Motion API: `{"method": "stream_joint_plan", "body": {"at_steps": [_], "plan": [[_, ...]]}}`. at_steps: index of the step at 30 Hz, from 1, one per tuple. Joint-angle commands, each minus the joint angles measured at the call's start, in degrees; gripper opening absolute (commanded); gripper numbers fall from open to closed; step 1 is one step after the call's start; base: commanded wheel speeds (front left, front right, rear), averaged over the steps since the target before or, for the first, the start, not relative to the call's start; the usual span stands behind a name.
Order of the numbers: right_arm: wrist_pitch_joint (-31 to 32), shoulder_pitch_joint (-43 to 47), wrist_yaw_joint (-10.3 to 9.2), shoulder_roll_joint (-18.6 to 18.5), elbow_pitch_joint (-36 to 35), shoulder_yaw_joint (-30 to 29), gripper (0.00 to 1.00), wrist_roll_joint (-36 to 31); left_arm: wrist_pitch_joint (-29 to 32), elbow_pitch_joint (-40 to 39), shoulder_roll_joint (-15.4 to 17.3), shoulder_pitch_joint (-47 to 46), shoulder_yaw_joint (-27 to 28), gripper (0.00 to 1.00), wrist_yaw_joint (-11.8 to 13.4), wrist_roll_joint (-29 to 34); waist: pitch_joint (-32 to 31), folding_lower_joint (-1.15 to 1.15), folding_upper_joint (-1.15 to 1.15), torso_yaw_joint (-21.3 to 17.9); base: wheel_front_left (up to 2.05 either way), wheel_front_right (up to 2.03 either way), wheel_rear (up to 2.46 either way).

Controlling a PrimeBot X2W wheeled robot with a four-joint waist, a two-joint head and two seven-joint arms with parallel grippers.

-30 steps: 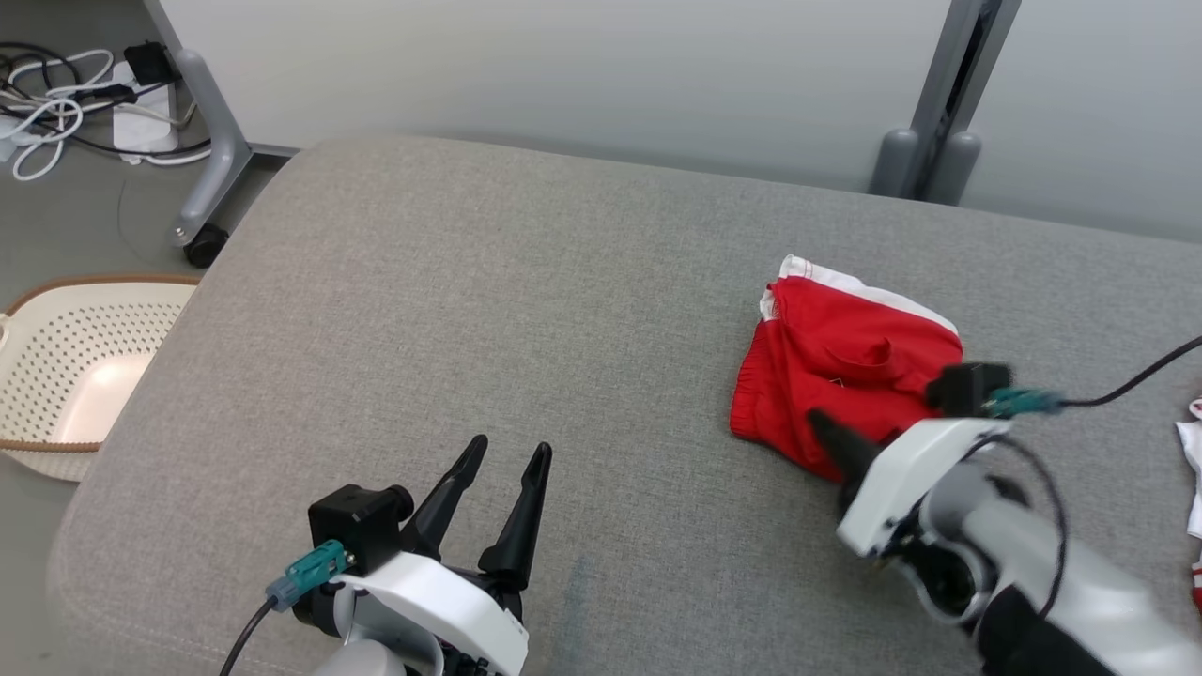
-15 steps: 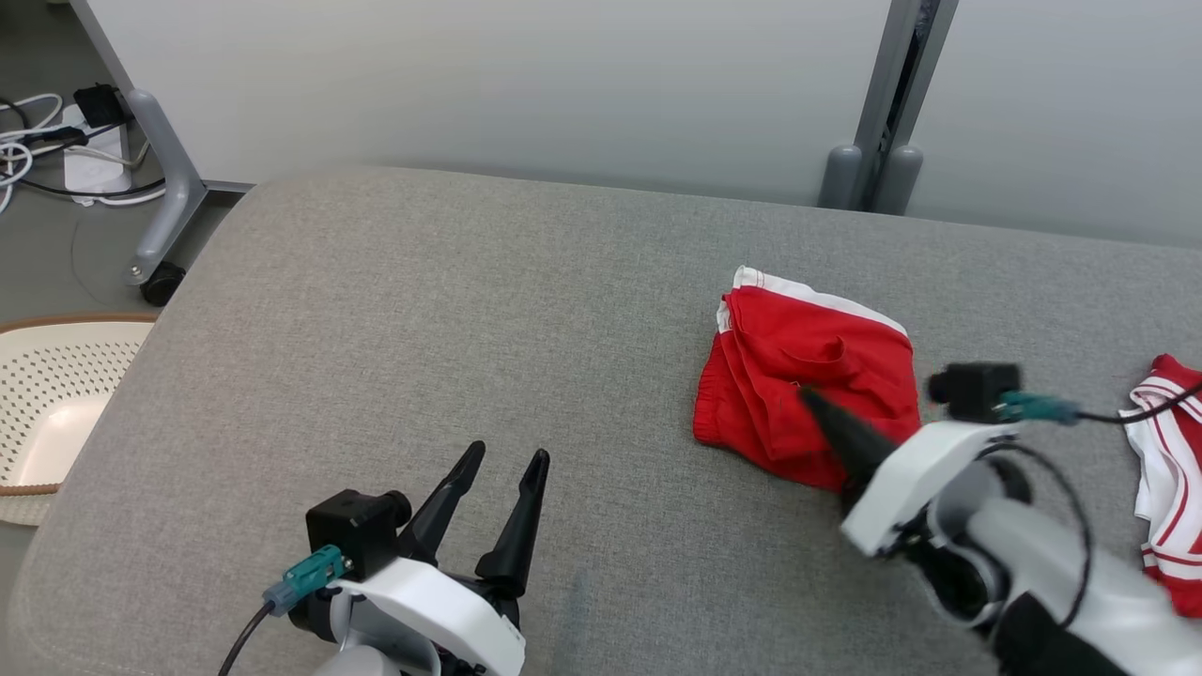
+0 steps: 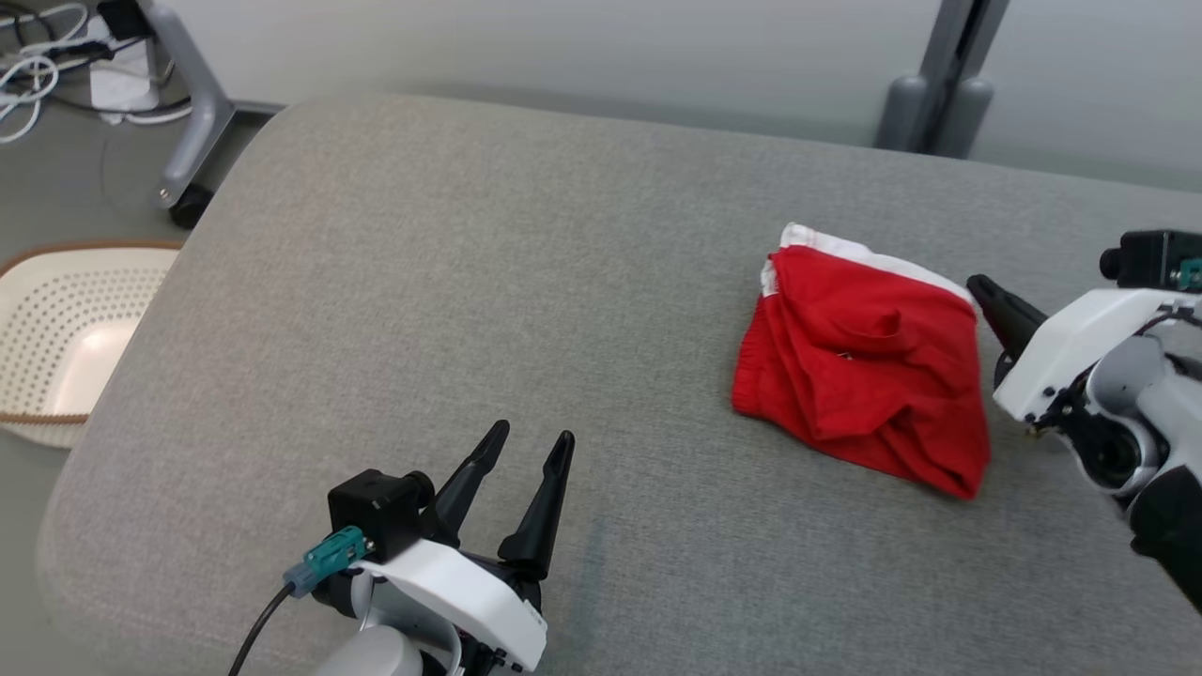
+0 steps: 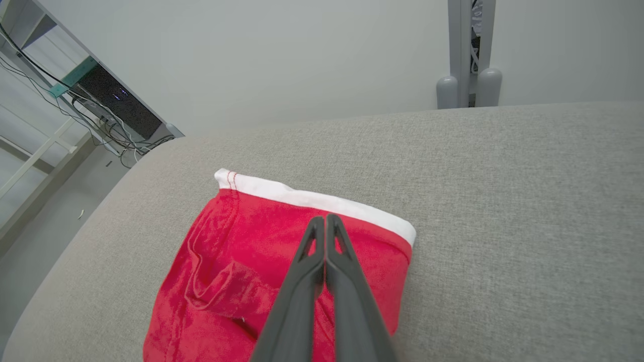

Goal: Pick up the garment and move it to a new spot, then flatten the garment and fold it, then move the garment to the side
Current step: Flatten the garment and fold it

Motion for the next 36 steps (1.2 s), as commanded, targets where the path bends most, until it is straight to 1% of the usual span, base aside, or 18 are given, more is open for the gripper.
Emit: {"method": "stream_joint_plan", "body": {"at_steps": [1,4,5,6,8,11,17,20,24,26,33,36], "plan": [[0.91,-0.96,0.01,-0.32,0.45,-0.11,0.00,0.27,-0.26,0.28,-0.06,-0.99,0.04,1.00,-0.26,0.47,1.57,0.00,0.00,1.44,0.00,0.00,0.00],[6.34,-3.07,0.01,-0.79,2.84,0.55,0.00,1.38,-0.48,0.69,-0.47,-1.70,0.05,1.00,-0.45,0.57,2.73,0.00,0.00,2.68,0.00,0.00,0.00],[10.24,-4.36,0.01,-1.08,4.06,0.93,0.00,2.28,-0.61,1.18,-0.70,-1.77,-0.05,1.00,-0.69,0.55,3.10,0.00,0.00,3.23,0.00,0.00,0.00],[11.77,-4.90,0.01,-1.24,4.52,1.03,0.00,2.70,-0.68,1.37,-0.84,-1.92,-0.12,1.00,-0.77,0.56,3.23,0.00,0.00,3.45,0.00,0.00,0.00],[14.20,-5.85,0.01,-1.51,5.13,1.35,0.00,3.23,-0.71,1.81,-1.15,-2.29,-0.23,1.00,-1.08,0.60,3.39,0.00,0.00,3.85,0.00,0.00,0.00],[17.31,-6.04,0.01,-0.72,5.47,1.68,0.00,4.72,-0.88,2.43,-1.60,-2.56,-0.45,1.00,-1.38,0.58,3.50,0.00,0.00,4.28,0.00,0.00,0.00],[22.16,-3.99,0.01,1.78,5.31,1.41,0.00,8.88,-1.04,3.60,-2.16,-2.66,-0.70,1.00,-1.94,0.43,3.43,0.00,0.00,4.62,0.00,0.00,0.00],[23.40,-1.95,0.01,2.81,2.93,1.27,0.00,10.87,-1.12,4.07,-2.13,-2.21,-0.62,1.00,-1.88,0.19,2.59,0.00,0.00,4.55,0.00,0.00,0.00],[24.57,1.89,0.01,4.02,-1.40,2.26,0.00,12.30,-1.13,4.51,-1.75,-1.03,-0.44,1.00,-1.42,-0.12,0.50,0.00,0.00,3.45,0.00,0.00,0.00],[24.61,3.93,0.01,5.45,-3.78,3.08,0.00,12.78,-1.10,4.43,-1.49,-0.79,-0.37,1.00,-1.35,-0.35,-0.71,0.00,0.00,2.62,0.00,0.00,0.00],[19.59,8.75,0.01,10.11,-11.97,5.17,0.00,11.31,-0.55,3.77,-0.50,0.15,-0.27,1.00,-0.76,-0.58,-3.90,0.00,0.00,-0.69,0.00,0.00,0.00],[16.26,9.77,0.01,10.34,-15.25,4.94,0.00,10.52,-0.49,3.19,-0.06,0.41,0.03,1.00,-0.28,-0.66,-4.86,0.00,0.00,-2.24,0.00,0.00,0.00]]}}
